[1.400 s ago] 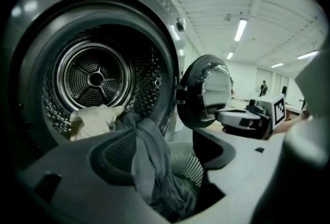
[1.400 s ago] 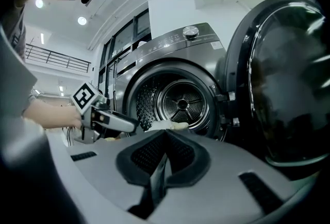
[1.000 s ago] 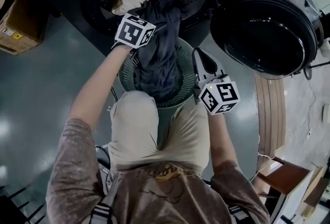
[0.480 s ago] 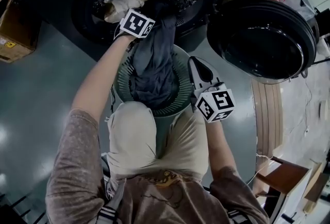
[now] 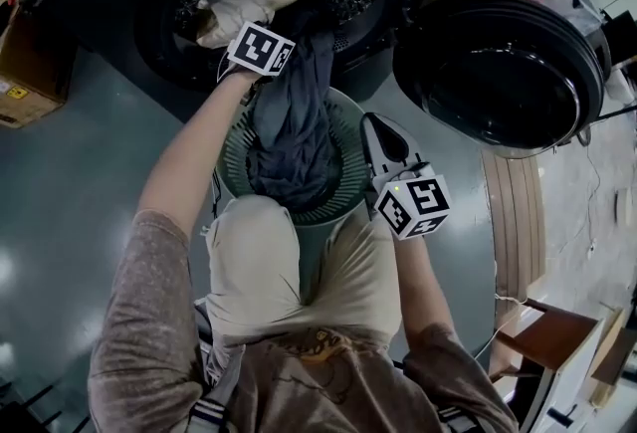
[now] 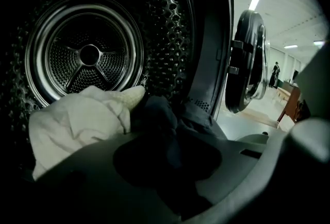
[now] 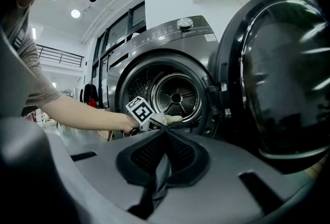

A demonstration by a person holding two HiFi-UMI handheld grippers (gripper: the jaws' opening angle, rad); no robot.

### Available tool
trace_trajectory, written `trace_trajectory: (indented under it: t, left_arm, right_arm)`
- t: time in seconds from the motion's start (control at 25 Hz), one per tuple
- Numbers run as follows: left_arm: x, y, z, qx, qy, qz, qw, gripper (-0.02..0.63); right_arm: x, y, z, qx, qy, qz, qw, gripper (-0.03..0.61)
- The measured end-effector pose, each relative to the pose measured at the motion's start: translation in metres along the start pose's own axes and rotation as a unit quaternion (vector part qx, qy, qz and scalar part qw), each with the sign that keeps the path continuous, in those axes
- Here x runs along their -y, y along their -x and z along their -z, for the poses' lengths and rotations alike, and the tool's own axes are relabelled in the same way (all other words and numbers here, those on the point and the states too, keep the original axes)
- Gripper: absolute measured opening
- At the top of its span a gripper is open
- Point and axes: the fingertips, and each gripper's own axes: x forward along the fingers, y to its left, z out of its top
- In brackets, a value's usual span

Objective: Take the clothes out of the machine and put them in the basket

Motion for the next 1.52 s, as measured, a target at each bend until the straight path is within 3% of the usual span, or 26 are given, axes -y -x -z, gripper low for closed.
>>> trace_trajectory:
  t: [0.24,0.6,0.8,1.08,1.24,1.52]
  left_arm:
    - [0.012,0.034,-0.004,0.035,0.01,0.006,0.9993,0.084]
    - [0.098,0.125,-0.012,0.09,-0.021,0.087,0.9918,0.084]
    - [0.152,0.163,-0.001,0.089,-0.034,0.14,0.9855,0.086]
    - [0.211,0.197,0.016,0.056,-0.075,0.209,0.9734,0.1]
    - [0.214,0.199,0.019,0.052,-0.085,0.203,0.9741,0.202]
    - [0.178,0.197,0.006,0.091,-0.046,0.149,0.9835,0.256]
  right_arm:
    - [0.003,0.009,-0.009,0.013,-0.006,0.004,1.0,-0.005]
    - [-0.008,0.012,-0.031,0.032,0.008,-0.014,0.999,-0.005]
    - [-0.009,0.017,-0.04,0.044,0.011,-0.02,0.999,-0.005]
    - [-0.011,0.021,-0.043,0.051,0.01,-0.023,0.998,-0.005]
    - [-0.013,0.019,-0.043,0.053,0.01,-0.028,0.998,-0.005]
    - [-0.012,0.019,-0.039,0.053,0.005,-0.027,0.998,-0.005]
